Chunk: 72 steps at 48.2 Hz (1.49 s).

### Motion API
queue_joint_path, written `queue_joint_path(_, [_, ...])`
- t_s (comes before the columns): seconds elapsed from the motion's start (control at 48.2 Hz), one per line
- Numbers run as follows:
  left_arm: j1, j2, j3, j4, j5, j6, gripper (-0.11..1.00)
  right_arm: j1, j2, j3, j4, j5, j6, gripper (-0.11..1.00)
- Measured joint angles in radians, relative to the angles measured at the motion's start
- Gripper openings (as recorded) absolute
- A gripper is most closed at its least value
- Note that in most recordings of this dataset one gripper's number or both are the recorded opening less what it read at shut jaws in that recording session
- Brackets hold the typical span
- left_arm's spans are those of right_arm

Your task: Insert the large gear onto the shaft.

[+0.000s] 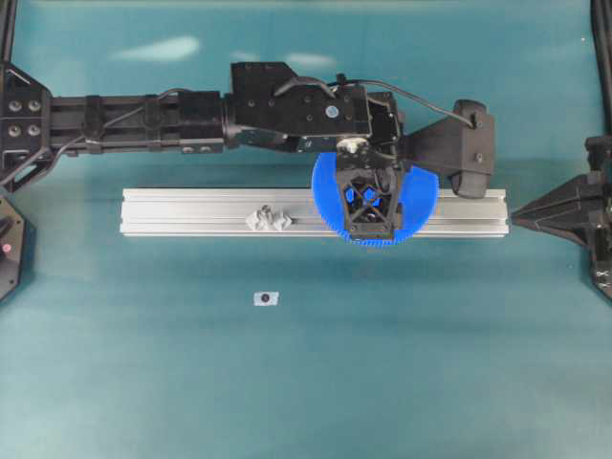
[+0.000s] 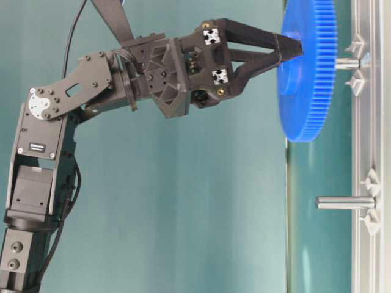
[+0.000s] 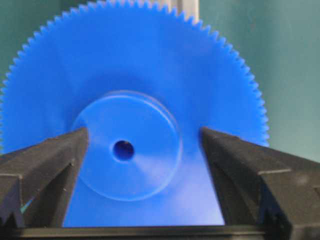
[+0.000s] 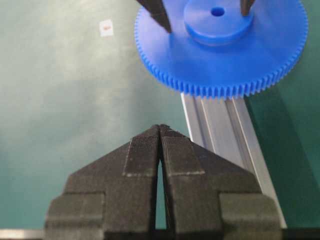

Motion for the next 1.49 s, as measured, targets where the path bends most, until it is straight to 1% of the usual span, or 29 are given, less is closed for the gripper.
queue_joint_path(0.332, [-0.012, 0.000, -0.002, 0.000, 0.000, -0.034, 0.92, 0.002, -0.002, 0.000, 0.000, 0.000, 0.000, 0.05])
queue_joint_path(0.519, [-0.021, -0.003, 0.000, 0.000, 0.008, -0.037, 0.92, 0.000, -0.003, 0.000, 0.000, 0.000, 0.000, 0.05])
queue_joint_path(0.768, [-0.032, -0.043, 0.015, 0.002, 0.012, -0.052, 0.92, 0.000, -0.002, 0.000, 0.000, 0.000, 0.000, 0.05])
queue_joint_path(0.913, [-0.040, -0.086, 0.063, 0.002, 0.002, -0.098, 0.92, 0.000, -0.003, 0.000, 0.000, 0.000, 0.000, 0.05])
queue_joint_path(1.079, [-0.041, -0.155, 0.140, 0.000, -0.055, -0.132, 0.92, 0.000, -0.003, 0.000, 0.000, 0.000, 0.000, 0.05])
queue_joint_path(1.266, [-0.043, -0.232, 0.238, 0.002, -0.144, -0.156, 0.92, 0.000, -0.003, 0.000, 0.000, -0.002, 0.000, 0.05])
queue_joint_path(1.369, [-0.041, -0.270, 0.282, 0.002, -0.179, -0.160, 0.92, 0.000, -0.003, 0.000, 0.000, 0.000, 0.000, 0.05])
queue_joint_path(1.494, [-0.043, -0.298, 0.311, 0.000, -0.206, -0.160, 0.92, 0.000, -0.003, 0.000, 0.000, 0.000, 0.000, 0.05])
